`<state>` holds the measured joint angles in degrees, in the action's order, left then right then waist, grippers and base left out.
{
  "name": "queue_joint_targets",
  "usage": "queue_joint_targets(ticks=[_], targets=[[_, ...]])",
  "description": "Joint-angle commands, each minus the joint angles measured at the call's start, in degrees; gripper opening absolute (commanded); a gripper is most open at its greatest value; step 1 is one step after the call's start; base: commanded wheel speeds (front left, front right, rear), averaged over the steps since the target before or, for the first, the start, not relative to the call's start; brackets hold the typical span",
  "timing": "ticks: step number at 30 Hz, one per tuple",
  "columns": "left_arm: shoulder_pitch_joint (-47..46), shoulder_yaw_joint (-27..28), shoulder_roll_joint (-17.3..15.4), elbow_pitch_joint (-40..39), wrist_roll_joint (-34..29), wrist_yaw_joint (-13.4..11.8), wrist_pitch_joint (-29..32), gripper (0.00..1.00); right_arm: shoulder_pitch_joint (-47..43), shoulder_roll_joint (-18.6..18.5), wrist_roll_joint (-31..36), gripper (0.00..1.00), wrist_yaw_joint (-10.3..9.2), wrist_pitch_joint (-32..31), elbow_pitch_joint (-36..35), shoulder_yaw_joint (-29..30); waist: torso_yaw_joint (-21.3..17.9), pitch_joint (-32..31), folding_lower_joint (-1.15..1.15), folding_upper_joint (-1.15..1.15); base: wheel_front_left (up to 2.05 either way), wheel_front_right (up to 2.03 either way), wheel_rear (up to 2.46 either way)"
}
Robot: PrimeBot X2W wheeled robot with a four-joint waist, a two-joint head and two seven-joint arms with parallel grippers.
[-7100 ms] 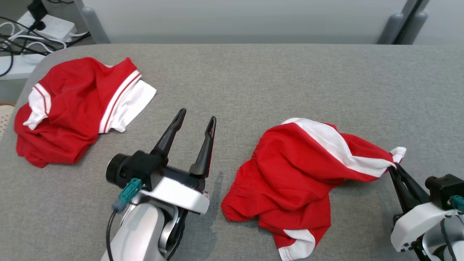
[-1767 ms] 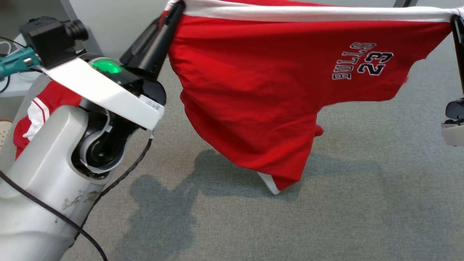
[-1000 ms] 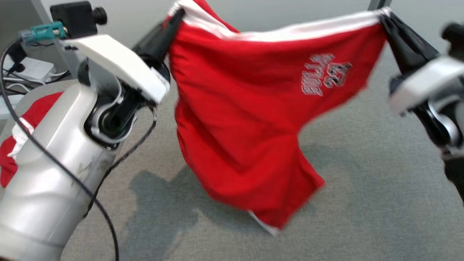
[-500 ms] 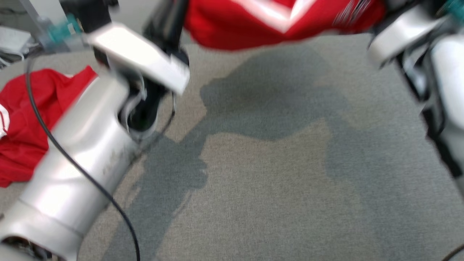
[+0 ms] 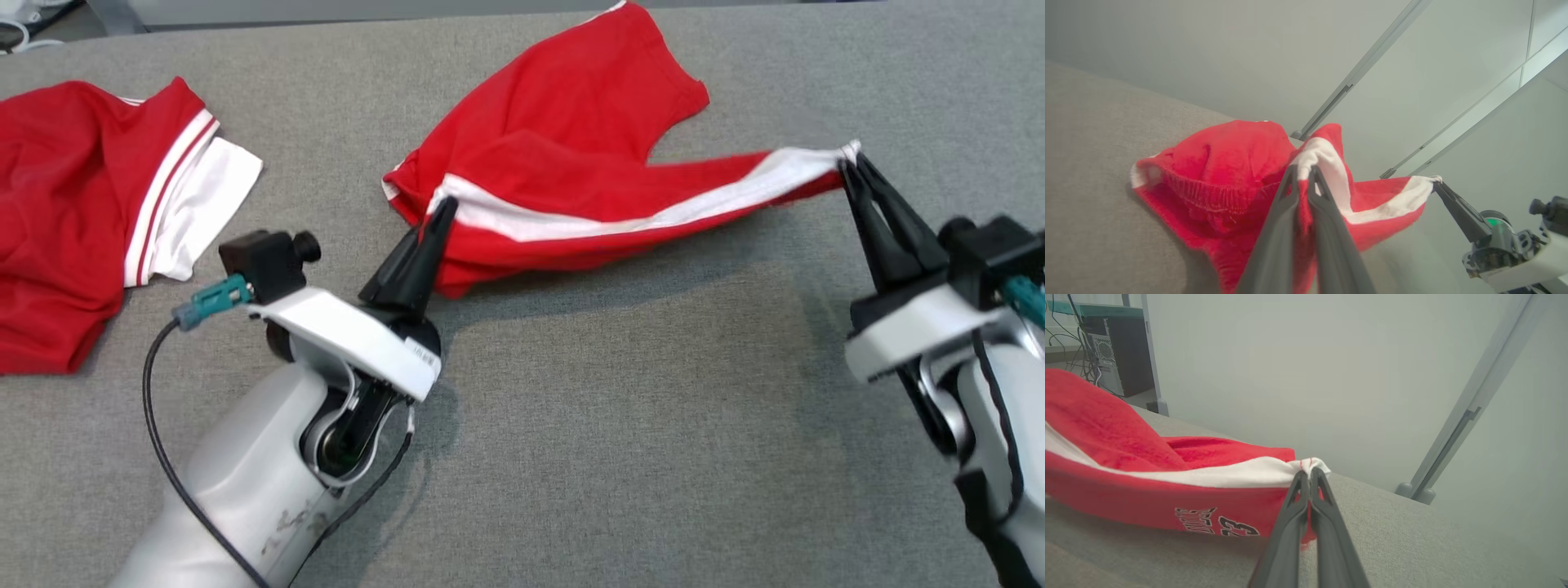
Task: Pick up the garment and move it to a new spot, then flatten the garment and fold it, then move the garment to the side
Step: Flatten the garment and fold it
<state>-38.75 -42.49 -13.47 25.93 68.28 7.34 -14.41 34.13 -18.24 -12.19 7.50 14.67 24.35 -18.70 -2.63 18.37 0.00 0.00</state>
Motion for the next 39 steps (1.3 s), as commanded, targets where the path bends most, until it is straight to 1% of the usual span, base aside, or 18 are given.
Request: queue_joint_targets(ticks=[1,3,4,5,7,8,9,11,13,18,20,22,27,30,31,32,35,39], targets=[[0.0,1.8,-2.1,-1.8,-0.1,0.1,-0.6,0.00,-3.0,-0.5,0.5,0.00,-0.01,0.3,-2.6,0.2,-0.1,-0.8,0.00,0.00,0.00,0.00,0.00],[2.1,0.9,-3.5,-2.8,-0.4,0.1,-0.6,0.00,-7.0,-0.8,0.6,0.00,-0.01,0.3,-5.3,1.1,0.0,-1.5,0.00,0.00,0.00,0.00,0.00],[3.2,0.8,-4.0,-3.3,-0.4,0.1,-0.6,0.16,-9.1,-1.1,0.5,0.00,-0.01,0.3,-6.2,1.1,0.0,-1.9,0.00,0.00,0.00,0.00,0.00],[4.3,0.5,-4.6,-3.8,-0.4,0.1,-0.6,0.40,-11.2,-1.5,0.4,0.00,-0.01,0.3,-7.0,0.7,0.2,-2.3,0.00,0.00,0.00,0.00,0.00],[6.1,-0.8,-5.8,-5.2,-1.5,0.1,-0.6,0.51,-14.9,-2.3,-0.2,0.00,-0.01,0.3,-8.5,0.7,0.7,-2.9,0.00,0.00,0.00,0.00,0.00],[7.7,-2.8,-7.1,-6.7,-3.0,0.1,-0.6,0.73,-18.1,-2.9,-0.8,0.00,-0.01,0.3,-10.1,0.7,1.0,-3.3,0.00,0.00,0.00,0.00,0.00],[8.4,-4.0,-7.9,-7.2,-3.7,0.1,-0.6,0.62,-19.4,-3.2,-1.2,0.00,-0.01,0.3,-10.8,1.1,1.1,-3.5,0.00,0.00,0.00,0.00,0.00],[9.5,-6.9,-9.3,-8.0,-5.1,0.1,-0.5,0.66,-21.7,-3.7,-1.8,0.00,-0.01,0.3,-12.0,1.0,1.3,-3.7,0.00,0.00,0.00,0.00,0.00],[10.4,-9.0,-10.0,-8.3,-5.0,0.1,0.1,0.78,-23.5,-4.3,-2.3,0.00,-0.01,0.3,-12.8,1.6,1.6,-3.8,0.00,0.00,0.00,0.00,0.00],[10.0,-12.3,-10.5,-7.2,-5.1,0.1,0.8,0.80,-25.9,-4.8,-2.6,0.00,-0.01,0.3,-14.1,2.5,2.0,-4.3,0.00,0.00,0.00,0.00,0.00],[9.1,-13.6,-10.2,-5.8,-6.4,0.1,1.2,0.83,-26.1,-4.8,-2.5,0.00,-0.01,0.3,-14.4,2.5,2.1,-4.4,0.00,0.00,0.00,0.00,0.00],[7.5,-14.7,-9.8,-3.8,-9.4,-0.7,1.0,0.93,-26.1,-4.8,-2.6,0.00,-0.01,0.3,-14.6,2.2,2.0,-4.5,0.00,0.00,0.00,0.00,0.00],[4.0,-16.4,-7.4,0.3,-16.0,-2.3,0.1,1.00,-26.0,-4.9,-2.8,0.00,-0.01,0.3,-14.6,1.4,1.7,-4.8,0.00,0.00,0.00,0.00,0.00],[2.5,-17.1,-6.3,1.8,-18.7,-2.2,-0.2,1.00,-26.0,-4.9,-3.1,0.00,-0.01,0.3,-14.4,1.2,1.5,-5.0,0.00,0.00,0.00,0.00,0.00],[2.2,-17.6,-6.1,2.4,-19.2,-2.1,-0.2,0.95,-26.0,-4.9,-3.2,0.00,-0.01,0.3,-14.4,1.1,1.5,-5.1,0.00,0.00,0.00,0.00,0.00],[1.8,-18.0,-6.0,3.1,-20.0,-2.1,-0.2,0.84,-26.0,-4.9,-3.2,0.00,-0.01,0.3,-14.4,1.0,1.4,-5.1,0.00,0.00,0.00,0.00,0.00],[1.1,-19.5,-5.5,5.2,-21.0,-1.8,0.7,0.00,-25.8,-5.2,-3.5,0.00,-0.01,0.3,-14.4,0.6,1.2,-5.4,0.00,0.00,0.00,0.00,0.00],[1.0,-20.3,-5.2,5.5,-20.7,-1.2,1.2,0.00,-25.9,-5.5,-3.6,0.00,-0.01,0.3,-14.5,0.9,1.1,-5.7,0.00,0.00,0.00,0.00,0.00]])
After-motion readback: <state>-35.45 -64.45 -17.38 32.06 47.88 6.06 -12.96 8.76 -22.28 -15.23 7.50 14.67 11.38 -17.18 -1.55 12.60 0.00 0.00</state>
